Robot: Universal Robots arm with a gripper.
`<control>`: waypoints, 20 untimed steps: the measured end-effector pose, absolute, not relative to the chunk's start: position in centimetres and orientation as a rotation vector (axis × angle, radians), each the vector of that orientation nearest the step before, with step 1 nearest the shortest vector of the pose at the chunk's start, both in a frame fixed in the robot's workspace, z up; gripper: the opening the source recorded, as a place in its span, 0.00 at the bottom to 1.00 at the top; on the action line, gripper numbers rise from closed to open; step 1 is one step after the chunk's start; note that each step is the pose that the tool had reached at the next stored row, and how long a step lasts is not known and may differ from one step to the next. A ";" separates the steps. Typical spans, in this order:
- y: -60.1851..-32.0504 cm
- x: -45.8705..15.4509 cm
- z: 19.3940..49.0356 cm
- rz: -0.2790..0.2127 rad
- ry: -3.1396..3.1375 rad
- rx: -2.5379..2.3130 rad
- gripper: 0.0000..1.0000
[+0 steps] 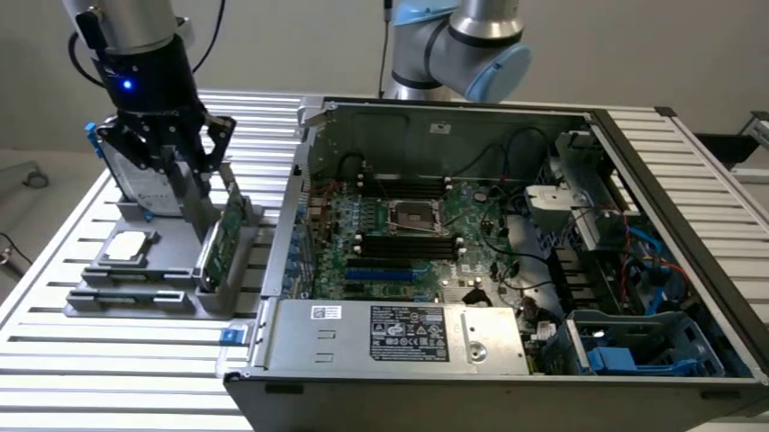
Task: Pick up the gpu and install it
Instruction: 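Pick up the gpu and move the gpu toward the slot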
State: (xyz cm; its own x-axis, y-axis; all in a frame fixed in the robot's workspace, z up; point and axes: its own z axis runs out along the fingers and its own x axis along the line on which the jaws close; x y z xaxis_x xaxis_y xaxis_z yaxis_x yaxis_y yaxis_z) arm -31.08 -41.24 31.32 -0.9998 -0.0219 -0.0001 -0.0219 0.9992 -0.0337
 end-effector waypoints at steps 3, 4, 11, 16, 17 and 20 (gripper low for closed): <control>-41.6 -31.1 30.8 -0.053 3.140 -0.035 0.36; -41.7 -31.1 30.6 -0.053 3.140 -0.034 0.36; -41.7 -30.9 29.3 -0.053 3.141 -0.034 0.36; -41.7 -30.7 28.4 -0.053 3.140 -0.034 0.36; -41.7 -30.7 28.2 -0.053 3.141 -0.034 0.36; -41.7 -30.6 27.7 -0.053 3.140 -0.034 0.36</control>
State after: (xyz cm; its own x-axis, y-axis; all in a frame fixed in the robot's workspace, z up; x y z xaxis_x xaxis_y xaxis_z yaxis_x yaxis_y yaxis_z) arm -30.61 -41.66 27.69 -0.9998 -0.0219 -0.0001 -0.0219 0.9992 -0.0337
